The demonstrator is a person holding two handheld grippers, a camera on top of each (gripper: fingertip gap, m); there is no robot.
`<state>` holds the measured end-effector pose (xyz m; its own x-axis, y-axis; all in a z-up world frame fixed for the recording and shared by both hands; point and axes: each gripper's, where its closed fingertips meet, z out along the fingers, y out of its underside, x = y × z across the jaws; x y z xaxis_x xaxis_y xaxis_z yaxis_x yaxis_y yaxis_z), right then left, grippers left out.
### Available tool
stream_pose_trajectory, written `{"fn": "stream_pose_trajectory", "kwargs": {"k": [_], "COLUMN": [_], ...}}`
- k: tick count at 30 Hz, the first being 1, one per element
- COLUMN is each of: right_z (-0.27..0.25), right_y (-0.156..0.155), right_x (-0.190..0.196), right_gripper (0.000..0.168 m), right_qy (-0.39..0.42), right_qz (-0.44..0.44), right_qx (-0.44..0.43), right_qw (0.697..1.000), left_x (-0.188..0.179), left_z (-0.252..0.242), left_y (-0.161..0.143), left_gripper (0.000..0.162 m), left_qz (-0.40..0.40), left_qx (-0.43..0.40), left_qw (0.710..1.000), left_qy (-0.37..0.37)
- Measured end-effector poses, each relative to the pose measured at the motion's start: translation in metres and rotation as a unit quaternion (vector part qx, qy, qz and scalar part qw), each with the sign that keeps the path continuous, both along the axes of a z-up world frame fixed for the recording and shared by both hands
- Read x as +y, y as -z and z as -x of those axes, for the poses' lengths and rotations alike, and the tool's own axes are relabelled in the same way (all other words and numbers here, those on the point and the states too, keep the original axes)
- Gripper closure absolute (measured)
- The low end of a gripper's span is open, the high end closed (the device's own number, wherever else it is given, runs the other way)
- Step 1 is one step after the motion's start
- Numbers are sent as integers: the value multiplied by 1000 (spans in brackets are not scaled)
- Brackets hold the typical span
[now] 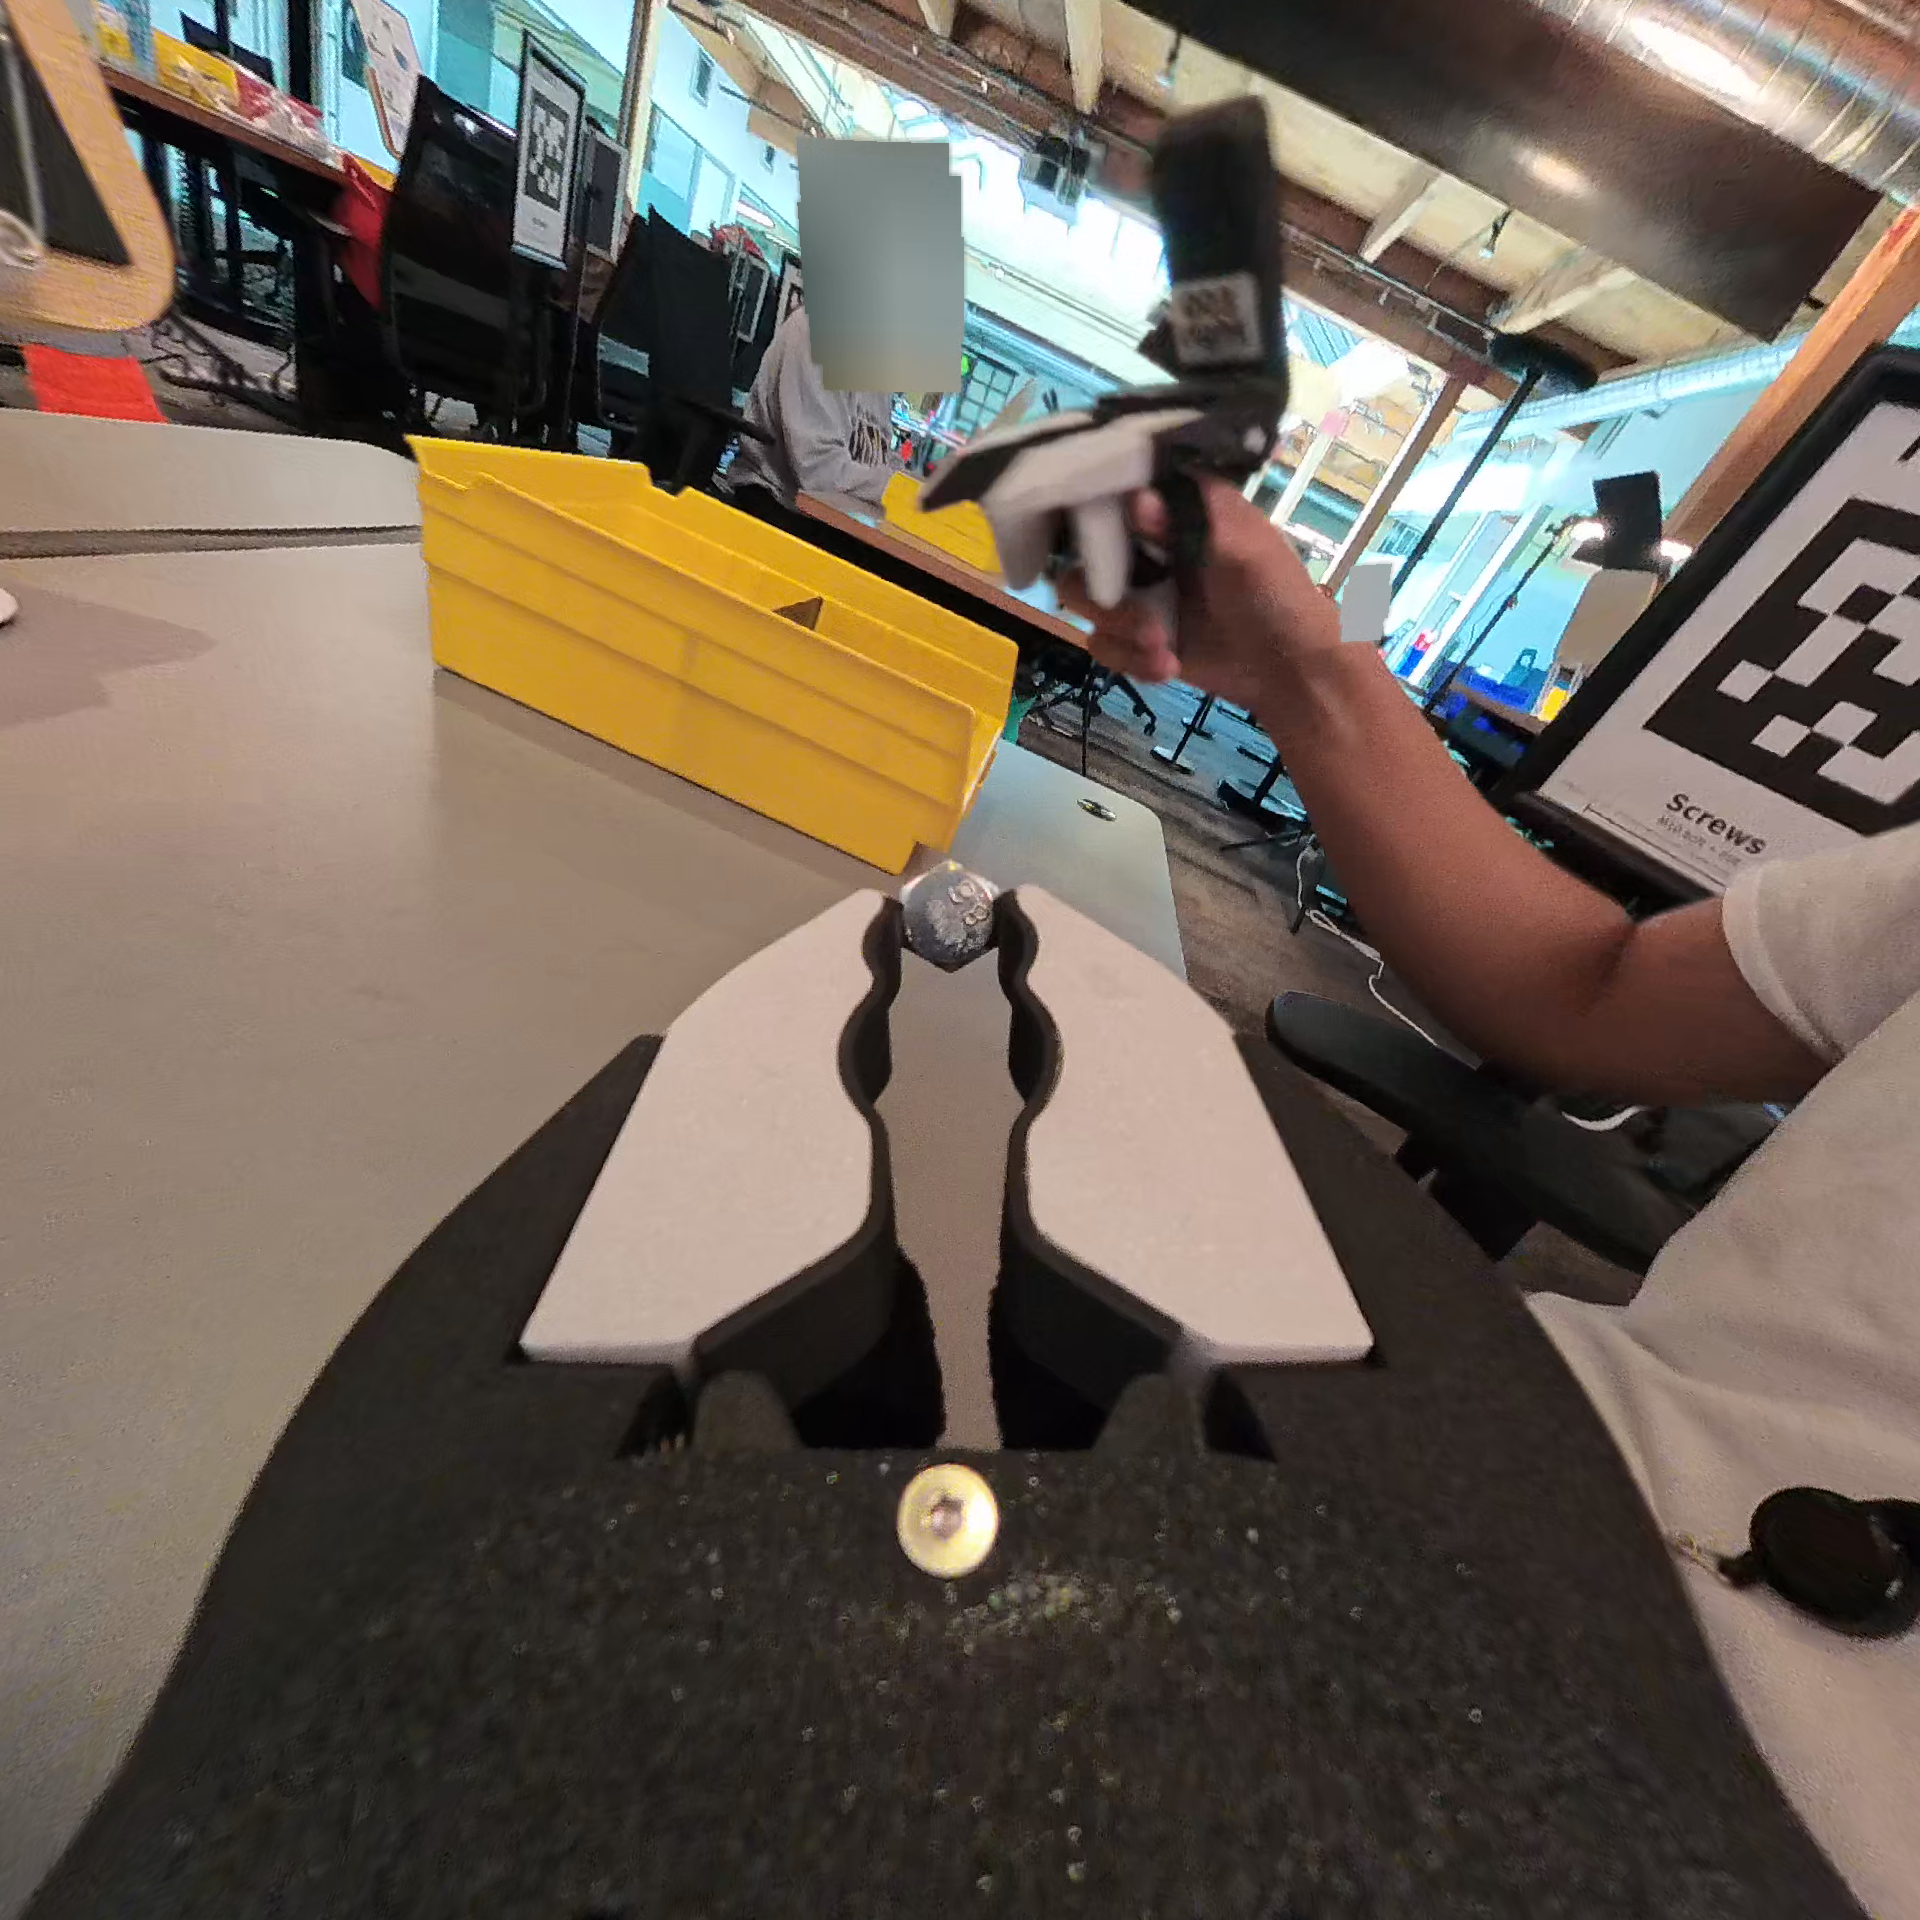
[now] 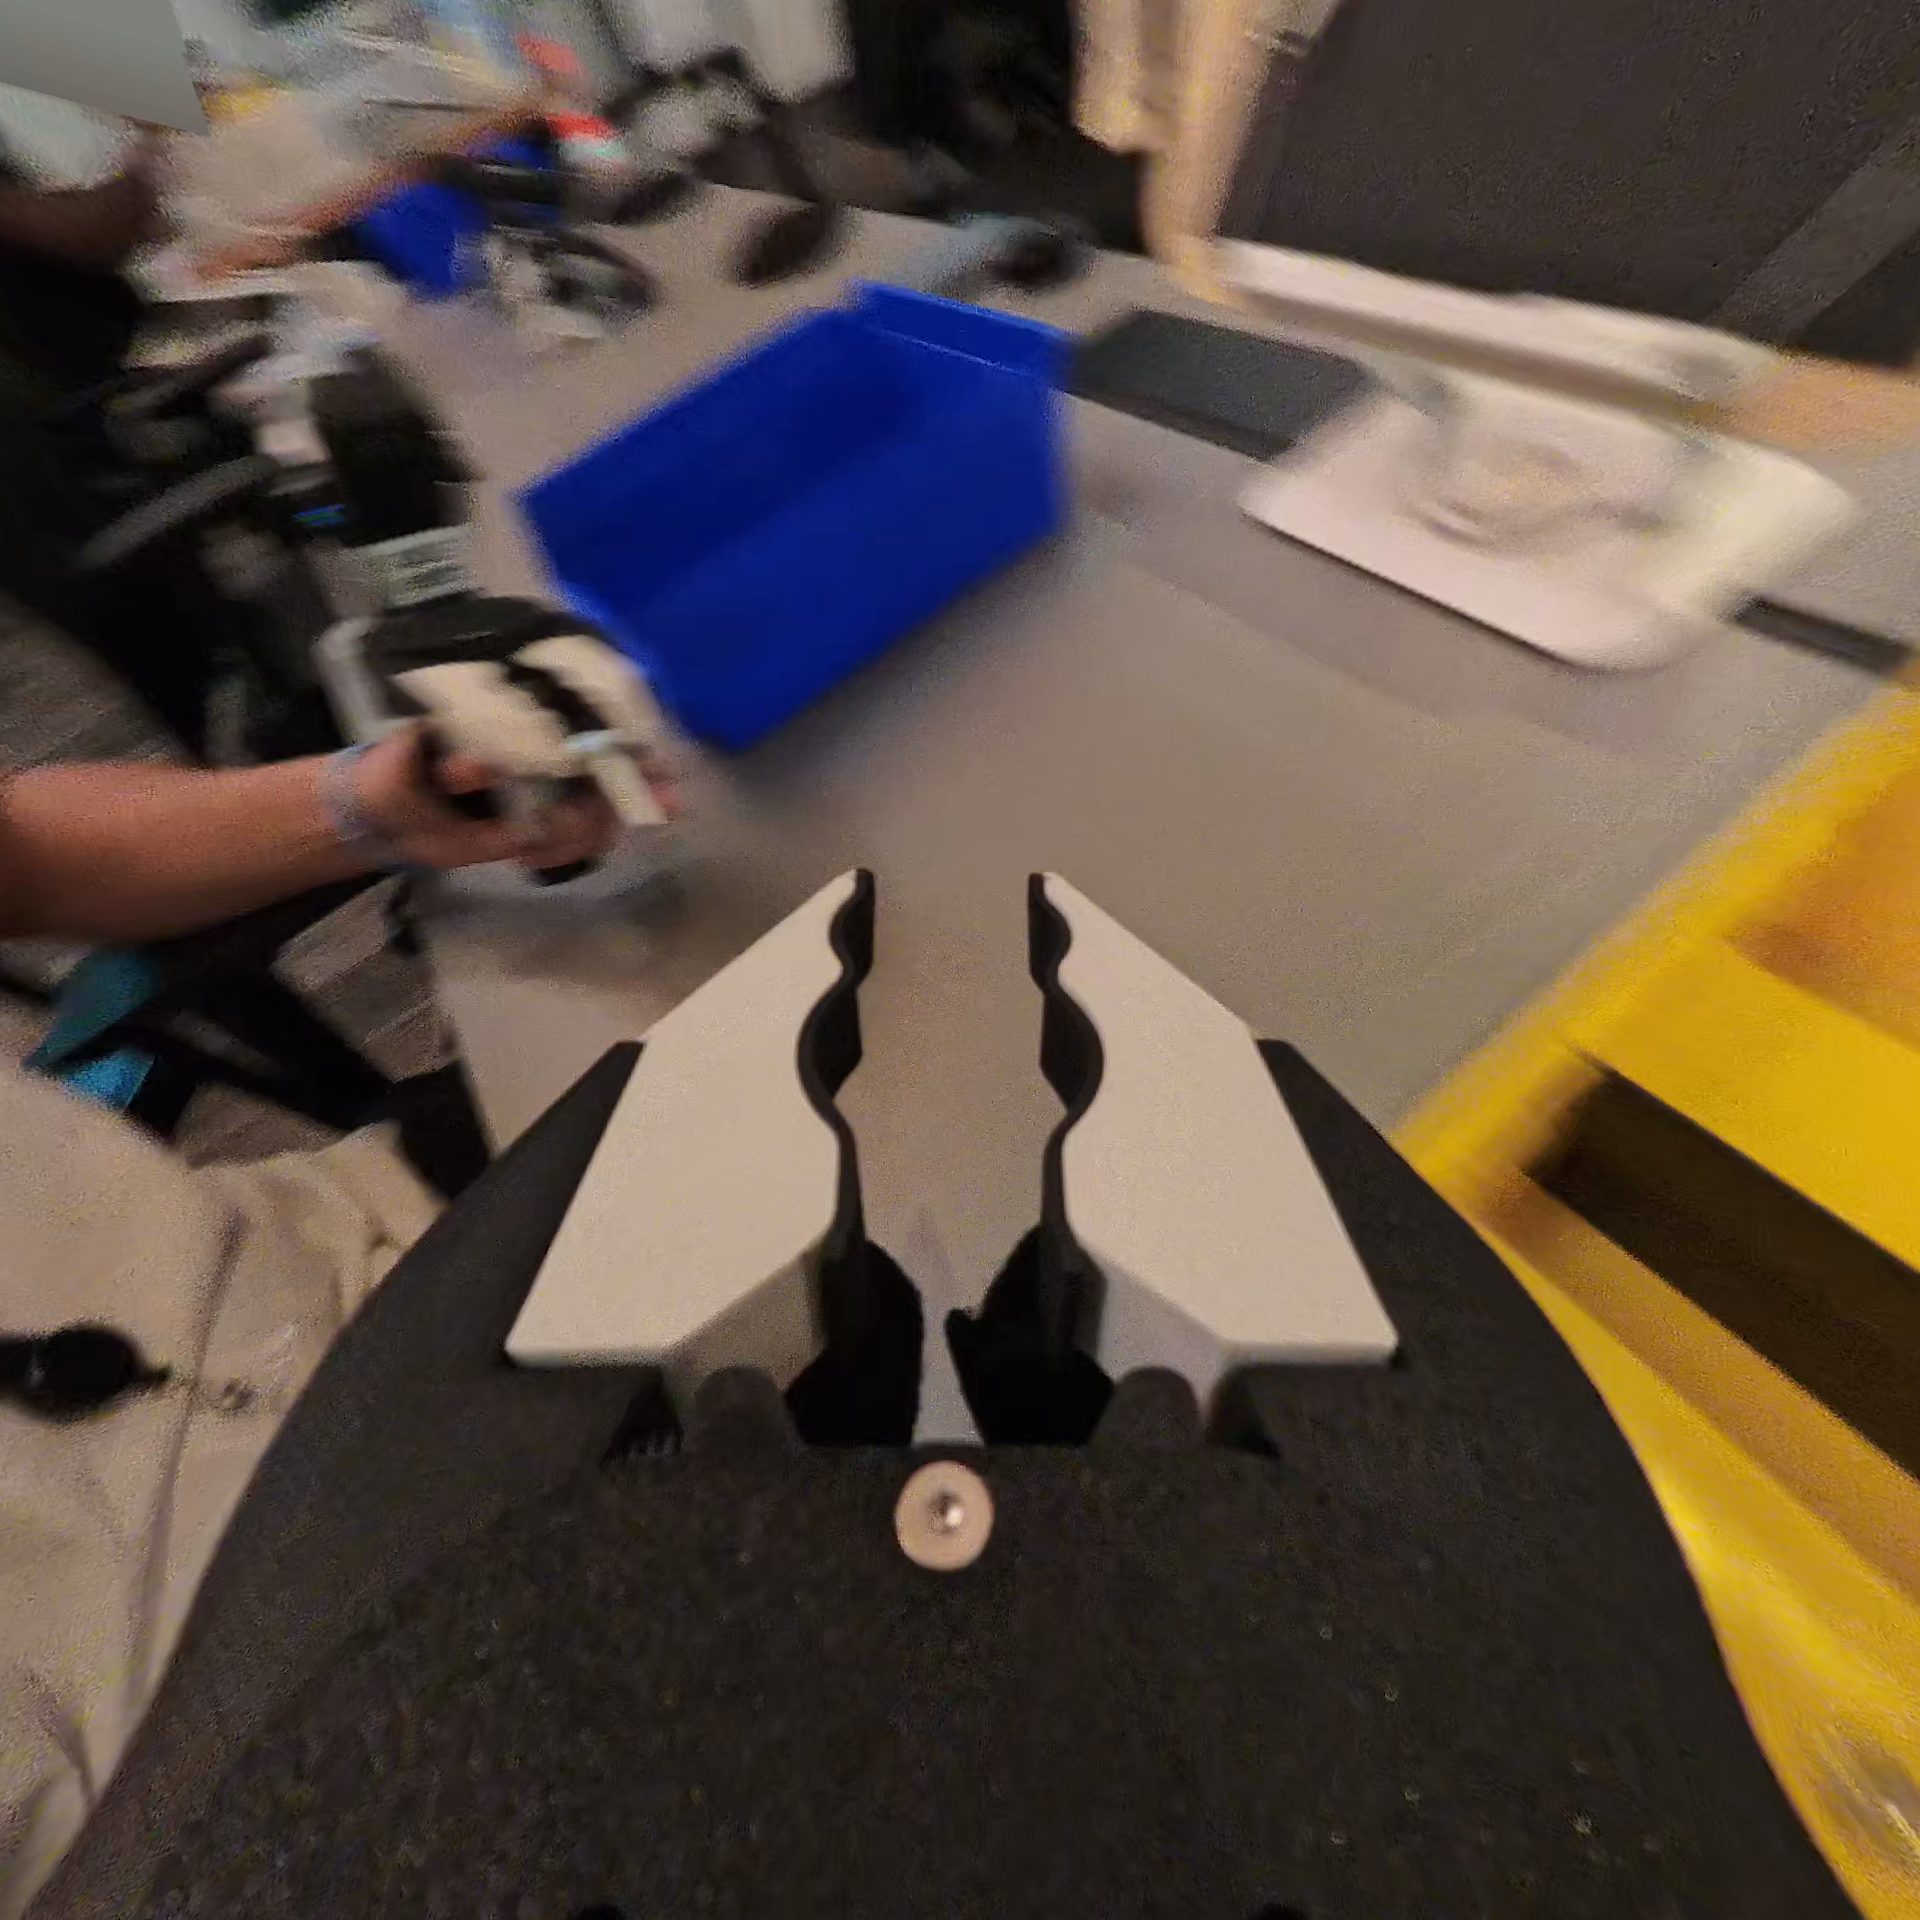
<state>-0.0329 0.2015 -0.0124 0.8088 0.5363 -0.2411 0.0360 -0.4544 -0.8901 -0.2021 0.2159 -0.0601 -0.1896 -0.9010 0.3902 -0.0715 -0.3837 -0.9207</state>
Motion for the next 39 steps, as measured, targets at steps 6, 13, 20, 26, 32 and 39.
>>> {"fn": "stream_pose_trajectory", "kwargs": {"k": [6,13,20,26,32,39], "right_z": [138,172,159,38,-164,-252], "right_y": [39,83,86,21,17,146], "right_x": [-13,17,16,34,69,92], "right_gripper": [140,144,159,159,159,159], "right_qy": [-170,-193,-198,-61,82,48], "right_qz": [-110,-101,-90,-100,68,314], "right_qx": [-72,-221,-287,-355,-430,-373], "right_qw": [977,950,933,928,896,872], "left_x": [2,-5,-12,-22,-26,-25], "left_z": [5,7,8,4,-2,-6], "left_y": [5,12,18,22,26,24], "left_gripper": [145,145,137,124,125,127], "left_qz": [-3,-40,-110,-147,-130,-129], "left_qx": [15,35,44,60,67,64], "left_qw": [1000,999,993,987,989,990], "left_qy": [-5,-4,-8,-11,5,4]}}
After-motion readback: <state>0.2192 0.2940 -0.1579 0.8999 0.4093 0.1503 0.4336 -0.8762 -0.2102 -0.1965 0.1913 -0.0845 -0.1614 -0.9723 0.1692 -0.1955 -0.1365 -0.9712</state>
